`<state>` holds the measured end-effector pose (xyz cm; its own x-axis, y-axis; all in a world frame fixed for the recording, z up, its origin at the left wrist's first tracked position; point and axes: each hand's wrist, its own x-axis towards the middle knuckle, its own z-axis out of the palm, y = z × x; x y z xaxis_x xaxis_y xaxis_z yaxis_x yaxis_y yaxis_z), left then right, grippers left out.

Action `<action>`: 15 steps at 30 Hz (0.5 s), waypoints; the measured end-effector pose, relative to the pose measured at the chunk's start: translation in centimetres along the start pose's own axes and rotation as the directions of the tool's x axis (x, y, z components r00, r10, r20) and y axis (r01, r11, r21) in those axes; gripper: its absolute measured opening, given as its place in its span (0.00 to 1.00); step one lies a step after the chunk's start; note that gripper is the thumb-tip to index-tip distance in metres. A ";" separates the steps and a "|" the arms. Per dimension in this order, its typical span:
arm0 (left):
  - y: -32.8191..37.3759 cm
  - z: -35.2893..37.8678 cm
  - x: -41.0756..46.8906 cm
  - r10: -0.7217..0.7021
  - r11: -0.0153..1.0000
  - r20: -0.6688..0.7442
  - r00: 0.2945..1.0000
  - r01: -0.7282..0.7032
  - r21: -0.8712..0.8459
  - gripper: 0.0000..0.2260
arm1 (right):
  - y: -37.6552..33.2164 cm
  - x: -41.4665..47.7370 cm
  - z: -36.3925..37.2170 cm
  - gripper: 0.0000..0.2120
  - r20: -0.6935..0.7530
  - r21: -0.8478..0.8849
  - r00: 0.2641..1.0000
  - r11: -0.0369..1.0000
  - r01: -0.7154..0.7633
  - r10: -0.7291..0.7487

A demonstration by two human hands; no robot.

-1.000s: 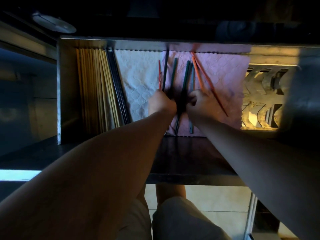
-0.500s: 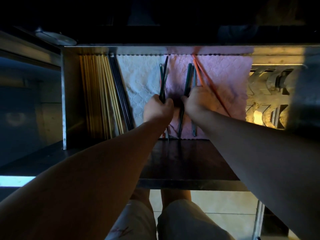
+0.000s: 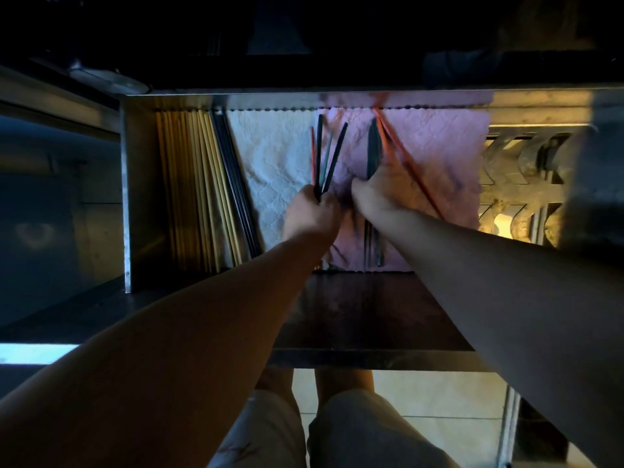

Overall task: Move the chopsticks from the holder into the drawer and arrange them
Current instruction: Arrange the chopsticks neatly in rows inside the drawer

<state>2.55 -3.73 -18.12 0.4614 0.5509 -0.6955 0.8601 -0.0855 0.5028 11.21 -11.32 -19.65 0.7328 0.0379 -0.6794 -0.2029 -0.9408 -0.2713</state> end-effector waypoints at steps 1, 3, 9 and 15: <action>0.0 0.0 -0.1 0.005 1.000 0.000 1.000 -0.005 0.001 0.07 | 0.0 -0.1 -0.3 0.23 0.023 0.034 1.000 0.999 0.008 -0.009; 0.0 0.2 -0.3 0.019 0.999 -0.014 1.000 -0.018 0.033 0.03 | 0.3 -0.4 -1.0 0.23 0.025 0.067 0.999 0.997 0.043 -0.045; 0.2 1.3 -0.9 0.025 0.998 -0.068 0.997 -0.021 0.065 0.07 | 2.6 -1.6 -2.6 0.18 -0.139 0.044 0.990 0.999 -0.018 0.024; -0.5 0.9 0.0 -0.022 0.999 -0.213 0.977 0.031 0.041 0.05 | 4.1 -1.7 -2.1 0.16 -0.076 -0.011 0.997 1.000 0.021 -0.021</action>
<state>2.37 -4.45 -18.85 0.3858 0.7165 -0.5812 0.8823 -0.1026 0.4593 10.52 -15.94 -18.17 0.7843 0.0323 -0.6195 -0.1803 -0.9436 -0.2776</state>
